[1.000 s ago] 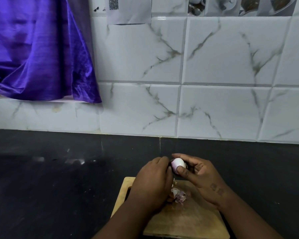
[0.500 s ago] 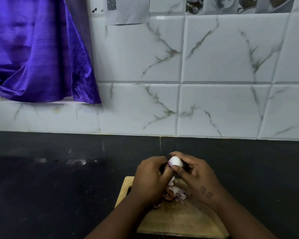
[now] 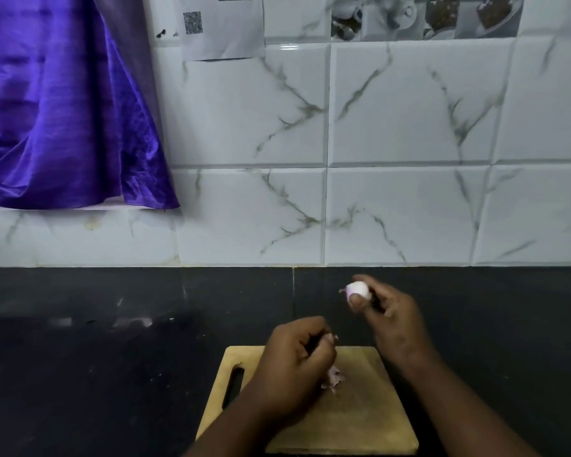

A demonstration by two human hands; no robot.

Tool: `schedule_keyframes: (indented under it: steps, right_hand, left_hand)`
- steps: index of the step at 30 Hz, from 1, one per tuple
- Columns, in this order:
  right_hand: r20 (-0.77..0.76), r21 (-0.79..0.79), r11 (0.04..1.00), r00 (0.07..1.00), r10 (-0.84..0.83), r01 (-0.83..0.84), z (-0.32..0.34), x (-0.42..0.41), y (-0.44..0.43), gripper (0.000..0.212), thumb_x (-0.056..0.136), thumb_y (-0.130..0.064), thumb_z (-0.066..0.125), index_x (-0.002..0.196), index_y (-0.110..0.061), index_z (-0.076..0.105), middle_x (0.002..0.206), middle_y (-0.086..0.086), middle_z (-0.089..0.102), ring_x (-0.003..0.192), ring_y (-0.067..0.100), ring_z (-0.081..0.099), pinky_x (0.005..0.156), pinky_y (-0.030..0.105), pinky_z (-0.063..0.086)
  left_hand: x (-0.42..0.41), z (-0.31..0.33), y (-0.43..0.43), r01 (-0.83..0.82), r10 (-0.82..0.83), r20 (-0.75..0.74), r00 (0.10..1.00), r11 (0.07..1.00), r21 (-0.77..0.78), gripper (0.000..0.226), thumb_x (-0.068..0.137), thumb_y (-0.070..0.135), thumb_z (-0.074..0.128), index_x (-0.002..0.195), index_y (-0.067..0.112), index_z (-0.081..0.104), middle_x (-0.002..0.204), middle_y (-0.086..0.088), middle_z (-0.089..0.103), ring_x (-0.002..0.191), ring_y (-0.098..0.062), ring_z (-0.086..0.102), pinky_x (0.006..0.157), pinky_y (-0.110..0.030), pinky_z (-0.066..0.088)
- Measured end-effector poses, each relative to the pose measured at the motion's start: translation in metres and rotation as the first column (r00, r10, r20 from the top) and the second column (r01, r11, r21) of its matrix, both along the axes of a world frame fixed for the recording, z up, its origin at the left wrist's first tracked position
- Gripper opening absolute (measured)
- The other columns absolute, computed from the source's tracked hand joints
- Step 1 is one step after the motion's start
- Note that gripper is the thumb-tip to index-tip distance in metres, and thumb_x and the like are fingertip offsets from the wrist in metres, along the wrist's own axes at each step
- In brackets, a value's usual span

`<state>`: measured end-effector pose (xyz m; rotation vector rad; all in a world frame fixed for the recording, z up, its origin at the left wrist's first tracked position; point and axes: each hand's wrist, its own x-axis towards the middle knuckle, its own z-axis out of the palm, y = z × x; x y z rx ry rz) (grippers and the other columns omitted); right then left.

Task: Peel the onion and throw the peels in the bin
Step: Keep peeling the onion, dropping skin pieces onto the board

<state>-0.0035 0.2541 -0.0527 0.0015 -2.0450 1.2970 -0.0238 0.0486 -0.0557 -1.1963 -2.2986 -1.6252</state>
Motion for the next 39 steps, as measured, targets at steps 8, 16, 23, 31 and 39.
schedule_keyframes:
  steps: [8, 16, 23, 31, 39]
  right_hand:
    - [0.005, -0.286, 0.908, 0.947, 0.322, -0.307, -0.007, -0.005, -0.016, 0.036, 0.089, -0.025, 0.068, 0.123, -0.014, 0.071, 0.11, 0.0, 0.08, 0.102, 0.021, 0.076, 0.081, 0.025, 0.06]
    - [0.027, -0.259, 0.898, 0.927, 0.375, -0.356, -0.012, -0.007, -0.018, 0.041, 0.085, -0.03, 0.072, 0.124, -0.018, 0.072, 0.116, 0.004, 0.078, 0.11, 0.021, 0.074, 0.091, 0.033, 0.06]
    - [0.026, -0.249, 0.896, 0.922, 0.386, -0.368, -0.01, -0.005, -0.021, 0.039, 0.084, -0.028, 0.074, 0.122, -0.021, 0.073, 0.117, 0.001, 0.078, 0.111, 0.018, 0.073, 0.088, 0.029, 0.06]
    - [0.059, -0.156, 0.925, 0.932, 0.357, -0.345, -0.01, -0.004, -0.025, 0.038, 0.08, -0.026, 0.083, 0.118, -0.023, 0.076, 0.116, -0.006, 0.078, 0.111, 0.014, 0.072, 0.095, 0.035, 0.06]
    - [0.034, -0.079, 0.937, 0.938, 0.344, -0.341, -0.008, -0.004, -0.039, 0.035, 0.083, -0.011, 0.082, 0.116, -0.019, 0.075, 0.11, -0.014, 0.077, 0.105, 0.004, 0.072, 0.082, 0.017, 0.057]
  left_hand:
    - [-0.027, -0.007, -0.004, -0.267, 0.247, -0.302, 0.921, 0.963, -0.027, 0.024, 0.095, 0.038, 0.075, 0.073, 0.027, 0.077, 0.068, 0.013, 0.062, 0.069, -0.007, 0.063, 0.057, -0.026, 0.049]
    - [-0.028, -0.008, -0.002, -0.341, 0.311, -0.276, 0.909, 0.938, -0.068, 0.029, 0.096, 0.035, 0.074, 0.068, 0.026, 0.078, 0.062, 0.015, 0.057, 0.067, -0.004, 0.061, 0.055, -0.016, 0.038]
    - [-0.022, -0.003, -0.004, -0.29, 0.294, -0.036, 0.955, 0.953, 0.085, 0.016, 0.085, 0.024, 0.088, 0.089, 0.032, 0.074, 0.08, 0.01, 0.075, 0.075, -0.007, 0.072, 0.065, -0.026, 0.061]
    - [-0.022, -0.002, -0.001, -0.389, 0.402, -0.09, 0.911, 0.912, 0.132, 0.015, 0.09, 0.016, 0.081, 0.1, 0.026, 0.085, 0.081, 0.023, 0.076, 0.081, 0.007, 0.072, 0.071, -0.01, 0.057]
    - [-0.025, -0.002, 0.005, -0.483, 0.463, 0.137, 0.875, 0.854, 0.197, 0.013, 0.086, 0.012, 0.083, 0.087, 0.025, 0.083, 0.071, 0.015, 0.076, 0.071, 0.003, 0.072, 0.059, -0.01, 0.055]
